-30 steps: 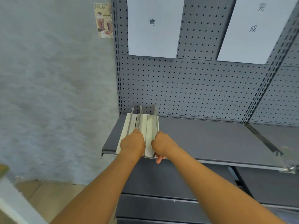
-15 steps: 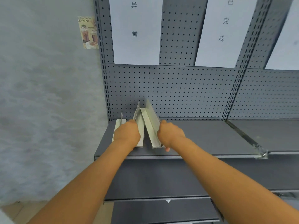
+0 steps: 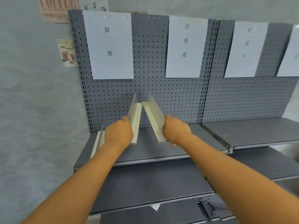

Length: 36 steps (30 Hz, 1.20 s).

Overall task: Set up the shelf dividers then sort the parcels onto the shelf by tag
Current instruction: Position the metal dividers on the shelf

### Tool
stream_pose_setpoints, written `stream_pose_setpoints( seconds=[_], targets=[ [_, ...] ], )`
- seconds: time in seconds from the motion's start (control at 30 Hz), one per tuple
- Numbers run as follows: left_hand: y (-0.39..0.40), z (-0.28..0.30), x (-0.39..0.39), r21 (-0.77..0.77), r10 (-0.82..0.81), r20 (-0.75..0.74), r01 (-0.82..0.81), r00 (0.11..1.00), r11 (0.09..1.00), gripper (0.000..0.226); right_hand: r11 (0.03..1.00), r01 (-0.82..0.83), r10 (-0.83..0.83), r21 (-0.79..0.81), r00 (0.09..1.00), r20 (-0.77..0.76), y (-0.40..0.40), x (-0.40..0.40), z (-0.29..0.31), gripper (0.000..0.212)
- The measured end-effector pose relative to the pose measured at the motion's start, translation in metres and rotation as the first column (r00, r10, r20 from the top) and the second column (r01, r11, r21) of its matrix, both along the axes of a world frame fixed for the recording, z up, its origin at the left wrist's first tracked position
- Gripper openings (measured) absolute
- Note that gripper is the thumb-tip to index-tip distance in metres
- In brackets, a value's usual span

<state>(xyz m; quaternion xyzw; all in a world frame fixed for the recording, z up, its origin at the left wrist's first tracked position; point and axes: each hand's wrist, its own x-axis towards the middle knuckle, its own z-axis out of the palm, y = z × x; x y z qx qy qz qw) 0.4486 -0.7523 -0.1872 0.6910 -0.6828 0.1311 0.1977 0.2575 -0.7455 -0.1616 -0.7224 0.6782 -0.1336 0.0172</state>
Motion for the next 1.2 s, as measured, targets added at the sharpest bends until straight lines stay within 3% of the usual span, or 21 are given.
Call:
stream_pose_setpoints(
  seconds=[0.63,0.93,1.2],
  targets=[
    [0.038,-0.004,-0.267,0.032,-0.128,0.042,0.126,0.991,0.991,0.018,0.983,0.180,-0.178,-0.044,0.983,0.036,0.090,-0.294,-0.023,0.025],
    [-0.014,-0.018,-0.372,0.032,-0.263,-0.008,0.264,0.965,0.964,0.018,0.954,0.300,-0.299,-0.022,0.954,0.027,0.058,-0.389,-0.032,0.026],
    [-0.075,-0.020,-0.441,0.119,-0.272,0.004,0.269,0.962,0.956,0.020,0.917,0.398,-0.398,-0.019,0.918,0.004,0.015,-0.468,-0.026,0.021]
  ],
)
